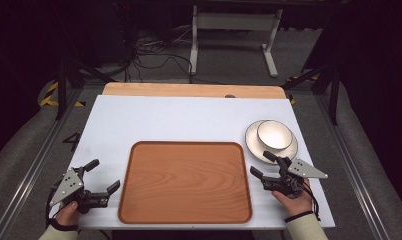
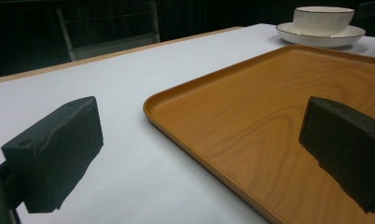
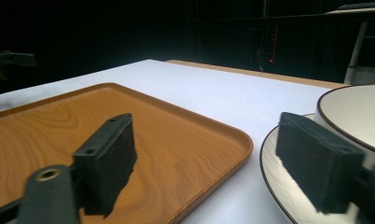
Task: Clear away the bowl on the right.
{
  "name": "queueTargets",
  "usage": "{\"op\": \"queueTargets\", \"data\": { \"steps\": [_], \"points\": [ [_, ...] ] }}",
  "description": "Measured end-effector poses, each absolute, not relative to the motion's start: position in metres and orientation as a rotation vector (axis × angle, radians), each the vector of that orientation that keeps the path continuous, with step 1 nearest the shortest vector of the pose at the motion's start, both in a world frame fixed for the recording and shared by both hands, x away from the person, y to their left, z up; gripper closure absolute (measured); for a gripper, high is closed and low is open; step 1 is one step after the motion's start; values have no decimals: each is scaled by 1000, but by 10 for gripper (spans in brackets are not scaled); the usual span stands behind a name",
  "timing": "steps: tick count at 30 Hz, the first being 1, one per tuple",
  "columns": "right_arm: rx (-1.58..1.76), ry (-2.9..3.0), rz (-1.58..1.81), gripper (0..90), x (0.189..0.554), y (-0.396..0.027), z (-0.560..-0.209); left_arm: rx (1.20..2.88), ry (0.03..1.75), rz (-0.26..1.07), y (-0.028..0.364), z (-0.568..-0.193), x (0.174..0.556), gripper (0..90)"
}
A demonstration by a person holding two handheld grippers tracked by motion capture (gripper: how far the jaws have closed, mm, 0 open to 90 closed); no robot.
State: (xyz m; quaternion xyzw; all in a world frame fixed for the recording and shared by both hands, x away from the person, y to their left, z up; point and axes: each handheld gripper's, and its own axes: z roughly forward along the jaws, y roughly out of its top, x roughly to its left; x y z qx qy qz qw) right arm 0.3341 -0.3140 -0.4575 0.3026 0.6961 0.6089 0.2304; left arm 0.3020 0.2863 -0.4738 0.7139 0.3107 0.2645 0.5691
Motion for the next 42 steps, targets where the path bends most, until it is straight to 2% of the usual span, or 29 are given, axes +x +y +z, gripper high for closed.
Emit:
{"op": "queueTargets", "data": {
  "steps": [5, 20, 29, 42],
  "points": [
    [847, 1910, 1701, 298, 333, -314, -450, 1680, 730, 621, 286, -474, 302, 3],
    [842, 1906, 1737, 292, 330, -310, -415, 1682, 730, 621, 286, -474, 303, 3],
    [745, 1886, 1757, 436, 333, -305, -406, 1680, 733, 624, 286, -474, 302, 3],
    [824, 1980, 1657, 442, 341, -306, -391, 1681, 735, 623, 286, -474, 303, 3]
  ]
}}
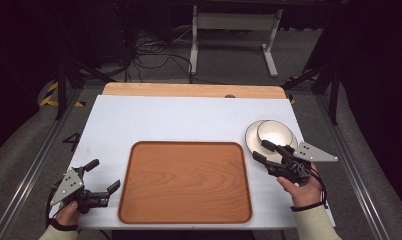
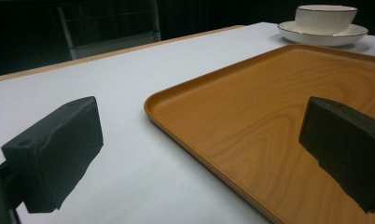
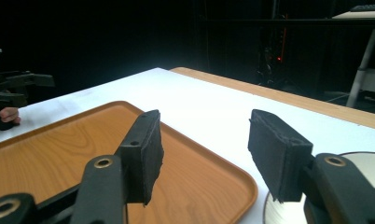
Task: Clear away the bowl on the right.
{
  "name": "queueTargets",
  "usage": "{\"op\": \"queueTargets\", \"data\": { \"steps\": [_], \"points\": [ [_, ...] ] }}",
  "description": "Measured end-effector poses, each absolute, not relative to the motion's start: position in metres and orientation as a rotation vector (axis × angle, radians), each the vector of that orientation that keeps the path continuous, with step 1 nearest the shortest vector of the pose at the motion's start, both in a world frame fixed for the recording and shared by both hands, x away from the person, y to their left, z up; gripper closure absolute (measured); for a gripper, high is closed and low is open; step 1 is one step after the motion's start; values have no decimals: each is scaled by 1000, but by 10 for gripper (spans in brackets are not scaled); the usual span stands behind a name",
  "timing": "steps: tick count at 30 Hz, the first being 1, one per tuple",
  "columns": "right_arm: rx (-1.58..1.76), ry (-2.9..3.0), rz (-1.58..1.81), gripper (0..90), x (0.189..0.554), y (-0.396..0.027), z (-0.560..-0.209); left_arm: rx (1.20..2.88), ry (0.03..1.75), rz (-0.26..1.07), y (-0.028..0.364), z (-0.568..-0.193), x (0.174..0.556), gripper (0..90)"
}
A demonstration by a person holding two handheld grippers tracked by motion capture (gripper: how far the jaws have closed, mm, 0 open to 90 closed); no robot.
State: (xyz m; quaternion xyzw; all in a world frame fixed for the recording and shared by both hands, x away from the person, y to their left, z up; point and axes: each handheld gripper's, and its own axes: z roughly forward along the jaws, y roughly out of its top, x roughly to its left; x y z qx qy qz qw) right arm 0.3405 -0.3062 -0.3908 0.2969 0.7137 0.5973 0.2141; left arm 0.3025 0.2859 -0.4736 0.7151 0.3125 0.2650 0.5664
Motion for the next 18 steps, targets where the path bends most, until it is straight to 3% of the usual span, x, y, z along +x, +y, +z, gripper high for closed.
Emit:
{"op": "queueTargets", "data": {
  "steps": [18],
  "points": [
    [846, 1937, 1607, 403, 377, -329, -372, 1680, 739, 621, 285, -474, 303, 3]
  ]
}}
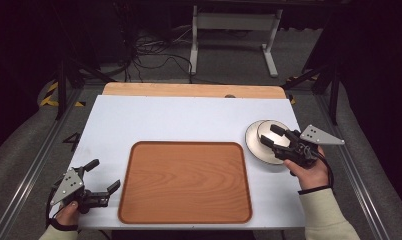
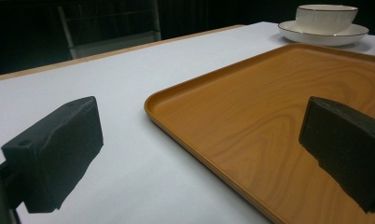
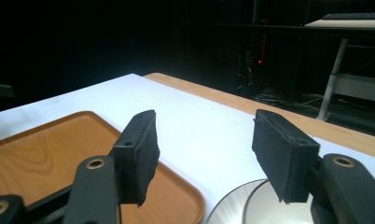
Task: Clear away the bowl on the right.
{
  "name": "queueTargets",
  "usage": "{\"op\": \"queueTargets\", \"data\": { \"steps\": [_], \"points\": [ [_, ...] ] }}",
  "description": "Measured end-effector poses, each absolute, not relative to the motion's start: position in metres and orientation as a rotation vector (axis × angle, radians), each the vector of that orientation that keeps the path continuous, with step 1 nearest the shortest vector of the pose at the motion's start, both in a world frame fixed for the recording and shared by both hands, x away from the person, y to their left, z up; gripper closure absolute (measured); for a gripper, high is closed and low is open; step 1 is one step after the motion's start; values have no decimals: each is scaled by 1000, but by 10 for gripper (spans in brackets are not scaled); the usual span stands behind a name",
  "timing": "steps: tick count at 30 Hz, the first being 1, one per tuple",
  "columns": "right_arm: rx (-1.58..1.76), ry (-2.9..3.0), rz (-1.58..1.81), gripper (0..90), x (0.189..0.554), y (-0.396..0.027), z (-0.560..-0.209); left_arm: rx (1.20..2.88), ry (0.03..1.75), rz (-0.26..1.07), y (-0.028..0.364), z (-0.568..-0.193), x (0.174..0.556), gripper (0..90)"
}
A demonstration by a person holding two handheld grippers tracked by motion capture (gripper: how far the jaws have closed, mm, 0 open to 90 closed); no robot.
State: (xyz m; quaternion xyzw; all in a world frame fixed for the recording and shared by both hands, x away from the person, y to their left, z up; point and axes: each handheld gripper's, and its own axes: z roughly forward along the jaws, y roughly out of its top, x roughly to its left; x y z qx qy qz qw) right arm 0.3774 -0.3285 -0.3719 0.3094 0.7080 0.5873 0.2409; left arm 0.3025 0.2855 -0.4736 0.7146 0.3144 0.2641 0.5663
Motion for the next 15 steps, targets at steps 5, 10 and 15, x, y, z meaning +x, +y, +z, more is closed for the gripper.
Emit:
{"op": "queueTargets", "data": {
  "steps": [5, 10, 15],
  "points": [
    [883, 1933, 1604, 401, 387, -337, -367, 1681, 737, 622, 286, -474, 303, 3],
    [918, 1936, 1577, 377, 395, -345, -365, 1681, 737, 622, 286, -474, 303, 3],
    [951, 1925, 1556, 367, 404, -352, -362, 1680, 740, 621, 285, -474, 302, 2]
  ]
}}
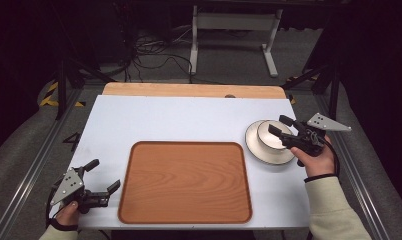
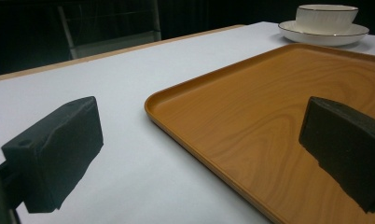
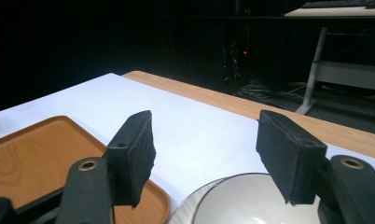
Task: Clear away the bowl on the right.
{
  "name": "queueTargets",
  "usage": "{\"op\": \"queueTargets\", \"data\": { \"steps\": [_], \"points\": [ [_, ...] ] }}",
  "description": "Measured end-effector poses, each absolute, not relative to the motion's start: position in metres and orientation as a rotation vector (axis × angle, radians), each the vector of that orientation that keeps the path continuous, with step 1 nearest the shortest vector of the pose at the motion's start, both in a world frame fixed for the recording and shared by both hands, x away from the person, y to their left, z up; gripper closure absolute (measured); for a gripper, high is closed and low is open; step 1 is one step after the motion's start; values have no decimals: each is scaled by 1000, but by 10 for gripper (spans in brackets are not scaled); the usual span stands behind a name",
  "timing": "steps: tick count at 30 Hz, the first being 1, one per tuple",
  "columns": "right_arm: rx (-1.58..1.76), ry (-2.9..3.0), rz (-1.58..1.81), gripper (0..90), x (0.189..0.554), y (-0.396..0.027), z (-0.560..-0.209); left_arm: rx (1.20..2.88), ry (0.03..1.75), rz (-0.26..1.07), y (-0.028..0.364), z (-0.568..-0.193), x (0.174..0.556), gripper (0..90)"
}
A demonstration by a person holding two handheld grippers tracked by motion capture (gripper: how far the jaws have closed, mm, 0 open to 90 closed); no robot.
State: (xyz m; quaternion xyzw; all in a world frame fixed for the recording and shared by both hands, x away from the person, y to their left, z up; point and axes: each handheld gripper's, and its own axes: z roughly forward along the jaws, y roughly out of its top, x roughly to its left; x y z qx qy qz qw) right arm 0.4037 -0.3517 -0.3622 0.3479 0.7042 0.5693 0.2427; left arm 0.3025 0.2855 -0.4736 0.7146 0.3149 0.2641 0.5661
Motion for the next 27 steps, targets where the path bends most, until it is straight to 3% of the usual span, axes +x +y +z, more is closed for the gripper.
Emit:
{"op": "queueTargets", "data": {
  "steps": [4, 9, 27],
  "points": [
    [966, 1916, 1539, 370, 407, -357, -363, 1680, 741, 621, 285, -474, 302, 2],
    [1034, 1904, 1432, 438, 414, -368, -365, 1680, 740, 621, 285, -474, 303, 3],
    [1341, 1922, 1167, 413, 443, -382, -387, 1681, 740, 622, 286, -474, 303, 3]
  ]
}}
